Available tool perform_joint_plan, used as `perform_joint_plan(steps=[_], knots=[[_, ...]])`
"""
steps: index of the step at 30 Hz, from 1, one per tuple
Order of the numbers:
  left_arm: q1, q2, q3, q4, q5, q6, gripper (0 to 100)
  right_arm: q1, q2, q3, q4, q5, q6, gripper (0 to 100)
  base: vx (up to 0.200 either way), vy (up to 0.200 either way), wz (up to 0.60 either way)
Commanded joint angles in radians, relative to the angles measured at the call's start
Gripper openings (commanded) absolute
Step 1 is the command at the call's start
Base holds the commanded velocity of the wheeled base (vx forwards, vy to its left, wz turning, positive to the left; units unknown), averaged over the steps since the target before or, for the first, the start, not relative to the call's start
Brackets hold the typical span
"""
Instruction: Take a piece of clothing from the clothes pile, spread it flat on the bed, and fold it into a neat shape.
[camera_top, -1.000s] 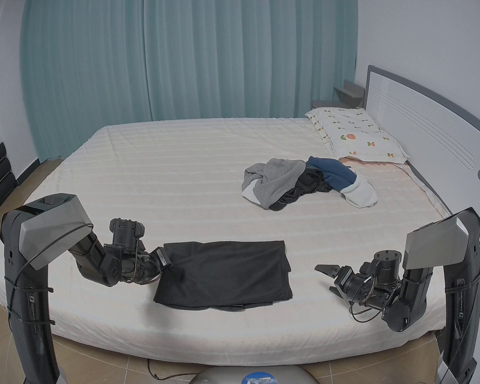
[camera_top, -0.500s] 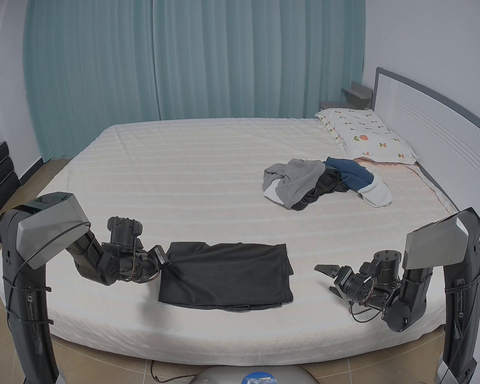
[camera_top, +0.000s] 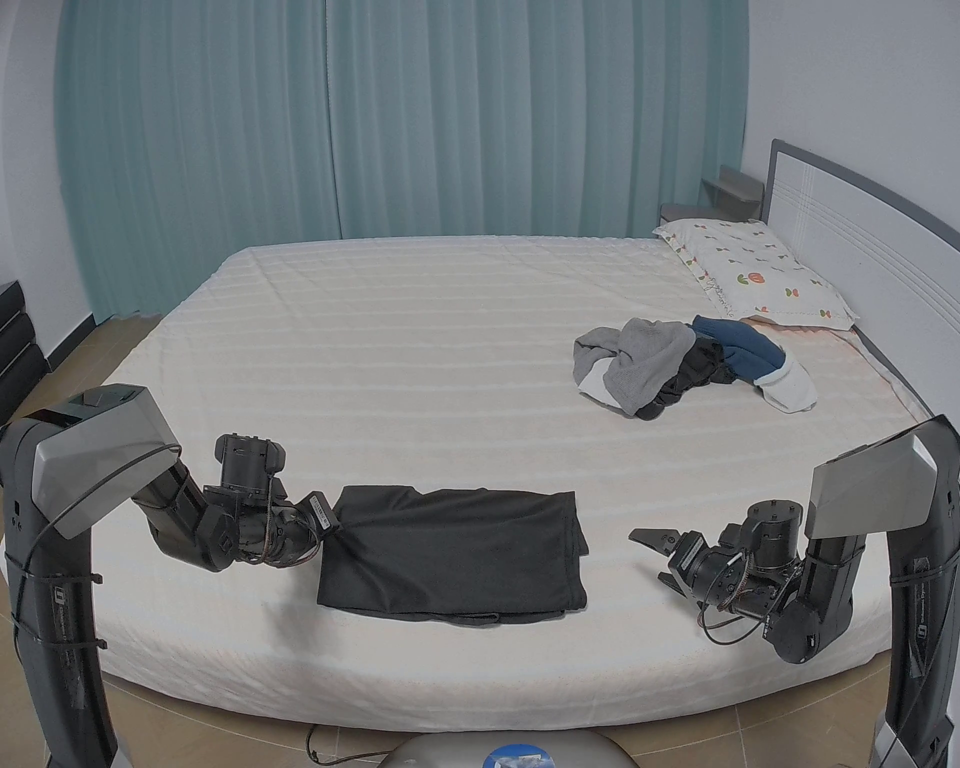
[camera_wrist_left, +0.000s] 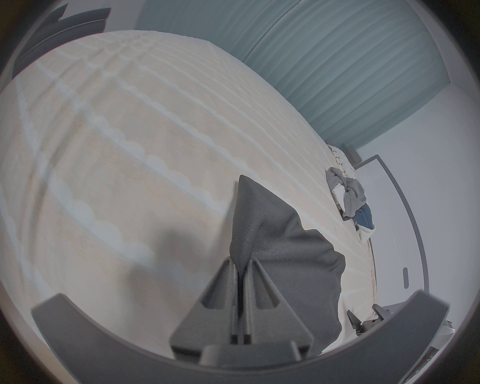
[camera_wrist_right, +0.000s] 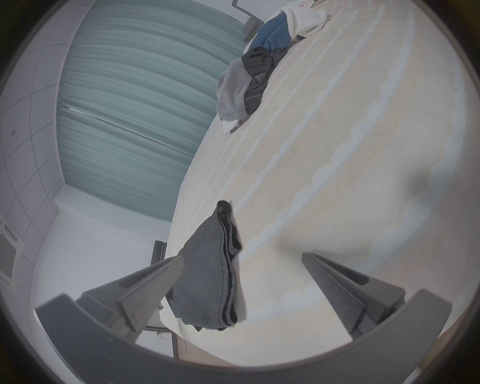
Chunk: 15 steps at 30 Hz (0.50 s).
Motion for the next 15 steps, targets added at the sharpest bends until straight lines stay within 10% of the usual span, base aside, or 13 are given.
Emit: perform_joint_plan(steps=[1, 15], knots=[[0.001, -0.003, -0.001, 0.006, 0.0, 0.0, 0, 0.0, 0.002, -0.001, 0.0, 0.001, 0.0, 100, 0.0, 0.2, 0.0], [-0.004, -0.015, -0.006, 0.058, 0.0, 0.0, 0, 0.0, 0.003, -0.002, 0.0, 0.001, 0.0, 100, 0.0, 0.2, 0.0]])
